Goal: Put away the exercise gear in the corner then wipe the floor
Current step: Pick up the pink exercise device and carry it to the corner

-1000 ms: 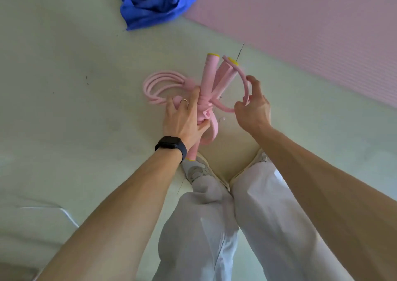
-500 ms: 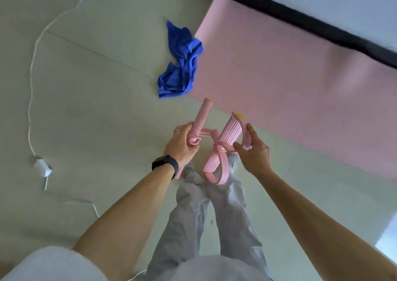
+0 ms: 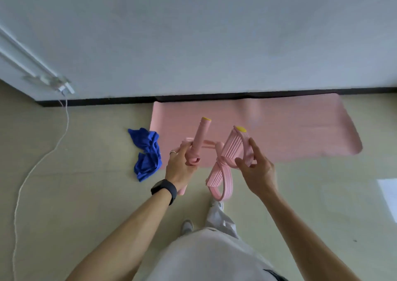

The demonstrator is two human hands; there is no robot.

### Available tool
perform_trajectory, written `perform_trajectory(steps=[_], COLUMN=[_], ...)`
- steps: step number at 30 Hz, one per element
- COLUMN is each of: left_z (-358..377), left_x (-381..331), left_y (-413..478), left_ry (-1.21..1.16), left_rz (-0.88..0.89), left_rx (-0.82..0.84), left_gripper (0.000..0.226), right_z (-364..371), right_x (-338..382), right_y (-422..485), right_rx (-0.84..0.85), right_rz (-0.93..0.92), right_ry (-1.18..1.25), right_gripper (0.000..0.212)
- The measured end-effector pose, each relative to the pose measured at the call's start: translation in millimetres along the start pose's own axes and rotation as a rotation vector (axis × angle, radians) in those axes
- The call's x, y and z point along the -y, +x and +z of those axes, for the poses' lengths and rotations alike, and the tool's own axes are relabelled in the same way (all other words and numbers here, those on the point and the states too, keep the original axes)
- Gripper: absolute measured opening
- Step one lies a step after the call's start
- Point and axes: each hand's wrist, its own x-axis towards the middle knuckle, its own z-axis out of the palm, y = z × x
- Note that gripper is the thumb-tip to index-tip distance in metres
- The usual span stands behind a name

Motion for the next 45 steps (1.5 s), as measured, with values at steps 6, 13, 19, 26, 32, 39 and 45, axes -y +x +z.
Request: perform_trajectory(steps=[6,13,19,26,32,39,45], left_z=[-3.9,50.2,135.9,249.7,337.2,431.4,517.7], left_x=[-82.4,-201.1,-325.8,-433.4,-500.7,-577.6,-658.9], left_y=[-25.5,-55.5,-107.4,-178.9,-205.4,-188.7,-142.0], left_ry=[0.022,0.021,-0.032,-0.075,-0.131,-0.107,-0.120], left_rz=[0.261,0.507,0.772,0.891,0.912,0.958,0.994], left_rx=[0.110,0.274,0.448,0.546,0.607,0.647,0.686], left_gripper=[0.053,0.058,0.052,0.062,0.065,0.065,0.067], right_z=[-70.8,-160.6,-263.7,-389.6,-478.3,-563.3,-641.8], right_x=[-19.9,-58.5,-98.3,-177.1,-236.1,-296.9,-340.0], right_y=[-71.6,-135.1,-182.2,-213.4,-217.4,-167.0,-82.8], right_rx=[-0.280,-0.596,-0.834,-1.025,-1.122,-1.147,-1.143], right_rz=[0.116,0.162,0.195,0.186,0.194,0.214,0.230], right_ry=[0.152,0.241,0.280,0.267,0.257,0.244,0.210], right_gripper=[0.068,0.068,0.066,0.067,0.067,0.064,0.064])
